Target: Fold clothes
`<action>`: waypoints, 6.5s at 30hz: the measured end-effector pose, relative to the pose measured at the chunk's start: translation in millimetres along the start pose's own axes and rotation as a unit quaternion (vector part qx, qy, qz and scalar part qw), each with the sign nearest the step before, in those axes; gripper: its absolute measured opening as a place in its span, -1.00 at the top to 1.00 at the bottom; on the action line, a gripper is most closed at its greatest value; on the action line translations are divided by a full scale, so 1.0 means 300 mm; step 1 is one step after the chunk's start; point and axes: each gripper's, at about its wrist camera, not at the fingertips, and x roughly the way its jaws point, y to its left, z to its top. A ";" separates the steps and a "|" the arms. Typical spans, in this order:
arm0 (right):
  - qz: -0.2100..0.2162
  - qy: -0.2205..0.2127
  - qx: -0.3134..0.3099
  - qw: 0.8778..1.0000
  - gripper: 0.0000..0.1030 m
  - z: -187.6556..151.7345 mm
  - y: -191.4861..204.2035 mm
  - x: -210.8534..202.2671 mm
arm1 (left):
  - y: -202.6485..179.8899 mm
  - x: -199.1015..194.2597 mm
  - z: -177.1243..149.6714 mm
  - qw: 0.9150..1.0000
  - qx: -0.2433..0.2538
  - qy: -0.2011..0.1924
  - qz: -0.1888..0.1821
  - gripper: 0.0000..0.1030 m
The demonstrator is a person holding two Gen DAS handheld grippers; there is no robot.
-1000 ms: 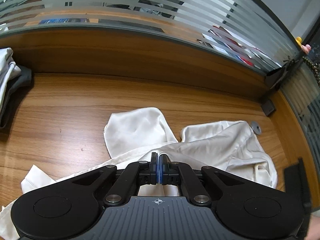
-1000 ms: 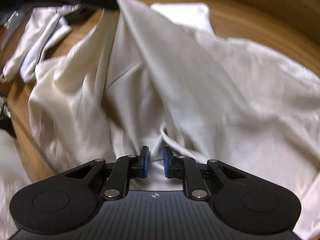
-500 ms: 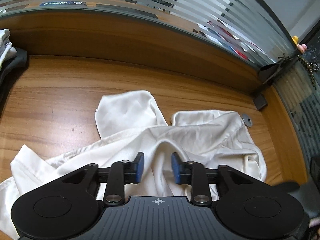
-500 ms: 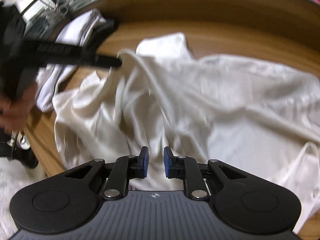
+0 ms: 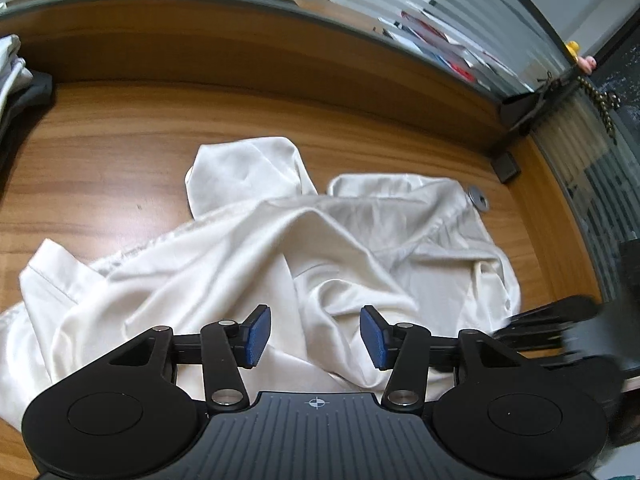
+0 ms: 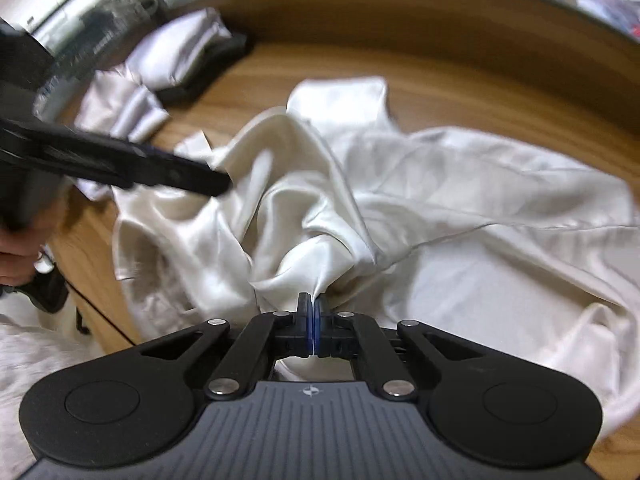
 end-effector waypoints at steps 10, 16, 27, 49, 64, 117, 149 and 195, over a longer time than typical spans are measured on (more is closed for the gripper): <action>-0.001 0.028 -0.042 0.999 0.97 -0.145 -0.039 -0.169 | -0.117 -0.002 -0.123 1.000 0.014 0.004 0.004 -0.24; 0.009 0.022 -0.067 0.997 0.70 -0.145 -0.081 -0.205 | -0.160 -0.014 -0.189 0.999 -0.021 0.003 0.042 -0.29; 0.068 0.035 -0.079 0.994 0.74 -0.040 -0.136 0.011 | -0.273 -0.029 -0.270 0.992 -0.058 -0.026 0.109 -0.35; -0.019 -0.001 -0.054 0.998 0.77 -0.140 -0.224 0.104 | -0.418 0.301 -0.200 0.979 0.173 0.068 0.082 0.18; -0.037 -0.027 -0.032 0.998 0.67 -0.185 -0.200 0.032 | -0.424 0.416 -0.197 0.944 0.308 0.070 0.095 0.94; -0.055 -0.003 -0.137 0.989 -0.52 0.014 -0.106 0.358 | -0.245 0.079 -0.033 0.994 0.050 -0.039 0.092 0.49; 0.003 -0.089 -0.065 0.994 0.94 -0.068 -0.182 -0.295 | -0.076 0.360 0.003 0.976 0.030 0.031 0.216 0.65; -0.009 -0.043 -0.041 0.998 0.48 -0.073 -0.212 -0.090 | -0.332 0.107 -0.072 0.995 0.034 -0.056 0.072 -0.24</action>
